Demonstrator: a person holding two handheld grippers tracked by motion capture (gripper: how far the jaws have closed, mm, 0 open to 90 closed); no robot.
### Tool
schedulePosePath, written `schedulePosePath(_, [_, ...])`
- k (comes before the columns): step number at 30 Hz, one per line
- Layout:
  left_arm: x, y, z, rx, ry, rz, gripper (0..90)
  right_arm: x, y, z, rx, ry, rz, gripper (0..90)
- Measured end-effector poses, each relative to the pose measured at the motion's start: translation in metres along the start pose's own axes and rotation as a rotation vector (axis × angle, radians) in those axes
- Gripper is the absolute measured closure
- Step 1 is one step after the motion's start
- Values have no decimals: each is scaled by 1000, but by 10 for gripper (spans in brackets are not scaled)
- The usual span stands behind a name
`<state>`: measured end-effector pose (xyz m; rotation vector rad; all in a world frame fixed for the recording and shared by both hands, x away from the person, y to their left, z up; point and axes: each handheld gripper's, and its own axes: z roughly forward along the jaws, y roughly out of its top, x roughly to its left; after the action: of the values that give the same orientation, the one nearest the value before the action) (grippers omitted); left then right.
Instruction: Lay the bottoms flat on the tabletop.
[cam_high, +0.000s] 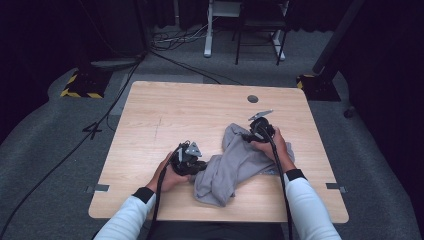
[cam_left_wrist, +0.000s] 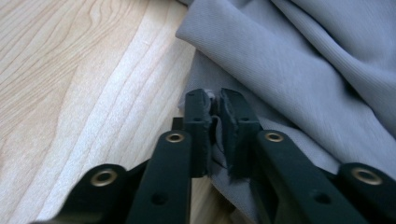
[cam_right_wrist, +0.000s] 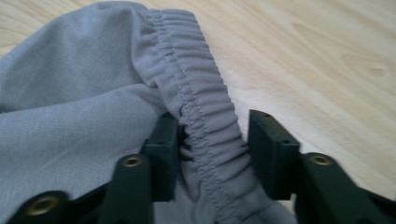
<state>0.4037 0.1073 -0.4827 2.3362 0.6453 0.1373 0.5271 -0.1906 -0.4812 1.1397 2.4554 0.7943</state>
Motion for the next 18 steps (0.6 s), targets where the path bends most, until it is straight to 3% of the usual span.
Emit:
schedulePosePath(2, [1, -1, -3, 0, 11, 13, 853, 1, 0, -1, -1, -26, -29, 628])
schedulePosePath(3, [1, -2, -5, -5, 15, 13, 857, 2, 1, -2, -4, -45, -41, 750])
schedulePosePath(4, [2, -3, -8, -15, 21, 6, 861, 1, 1, -4, -13, -60, -45, 791])
schedulePosePath(6, [3, -5, -12, -19, 23, 4, 865, 0, 2, -7, -27, -74, -43, 826])
schedulePosePath(7, [4, -8, -19, -32, 38, -3, 870, -4, 3, -13, -48, -117, -34, 849])
schedulePosePath(11, [7, -14, -34, -65, 57, -20, 873, -13, 3, -21, -72, -162, -14, 856])
schedulePosePath(14, [10, -27, -46, -58, 89, -32, 875, -26, 3, -34, -92, -232, 29, 859])
schedulePosePath(16, [12, -37, -52, -59, 82, -55, 875, -33, 3, -40, -105, -277, 51, 860])
schedulePosePath(17, [12, -37, -52, -59, 82, -55, 875, -33, 3, -40, -105, -277, 51, 860])
schedulePosePath(18, [13, -46, -58, -45, 97, -64, 875, -43, 0, -45, -113, -321, 75, 861])
